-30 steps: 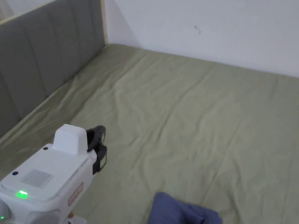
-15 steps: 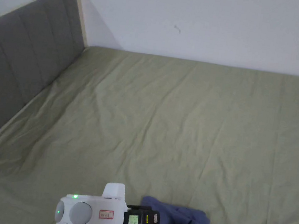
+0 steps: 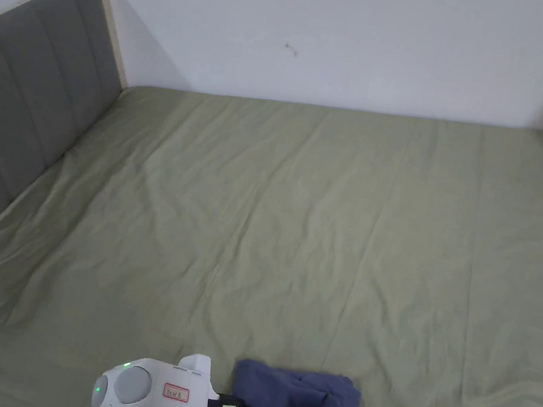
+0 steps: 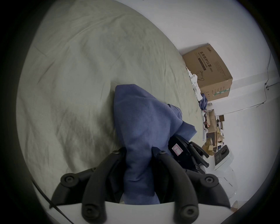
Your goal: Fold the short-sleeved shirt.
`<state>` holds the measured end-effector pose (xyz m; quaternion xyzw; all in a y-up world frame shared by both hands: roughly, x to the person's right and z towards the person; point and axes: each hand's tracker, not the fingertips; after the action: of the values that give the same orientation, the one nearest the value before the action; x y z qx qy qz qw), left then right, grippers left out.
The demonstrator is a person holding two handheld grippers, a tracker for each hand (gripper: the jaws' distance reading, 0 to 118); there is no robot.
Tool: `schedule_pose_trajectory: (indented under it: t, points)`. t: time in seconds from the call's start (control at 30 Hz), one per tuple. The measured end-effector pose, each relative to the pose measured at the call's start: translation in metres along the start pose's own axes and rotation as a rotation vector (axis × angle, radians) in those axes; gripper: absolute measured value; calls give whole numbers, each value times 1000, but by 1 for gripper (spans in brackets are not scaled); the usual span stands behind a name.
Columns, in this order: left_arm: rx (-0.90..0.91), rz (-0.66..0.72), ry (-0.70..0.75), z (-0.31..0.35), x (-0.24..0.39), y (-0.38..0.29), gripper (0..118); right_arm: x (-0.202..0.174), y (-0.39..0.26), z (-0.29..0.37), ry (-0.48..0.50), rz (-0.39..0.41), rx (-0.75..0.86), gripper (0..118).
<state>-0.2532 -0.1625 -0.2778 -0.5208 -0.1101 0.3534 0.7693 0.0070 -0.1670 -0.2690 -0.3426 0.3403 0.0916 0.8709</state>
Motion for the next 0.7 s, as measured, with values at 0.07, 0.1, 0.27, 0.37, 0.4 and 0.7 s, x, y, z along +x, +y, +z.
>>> schedule_pose_trajectory:
  t: [0.07, 0.1, 0.27, 0.37, 0.4, 0.7]
  points:
    - [25, -31, 13, 7, 7, 0, 24, 2, 7, 5, 10, -17, 4, 0]
    - [26, -32, 27, 13, 9, 4, 23, 3, 11, 10, 11, -21, 18, 0]
    - [90, -110, 142, 66, -13, 33, 23, 5, 36, 30, 9, -12, 117, 0]
    - [114, -123, 249, 113, -42, 53, 23, 7, 46, 34, 6, 4, 153, 0]
    - [127, -125, 289, 131, -53, 59, 23, 6, 49, 35, 6, 4, 161, 0]
    - [229, -52, 583, 259, -119, 91, 23, -1, 61, 30, 15, 37, 180, 0]
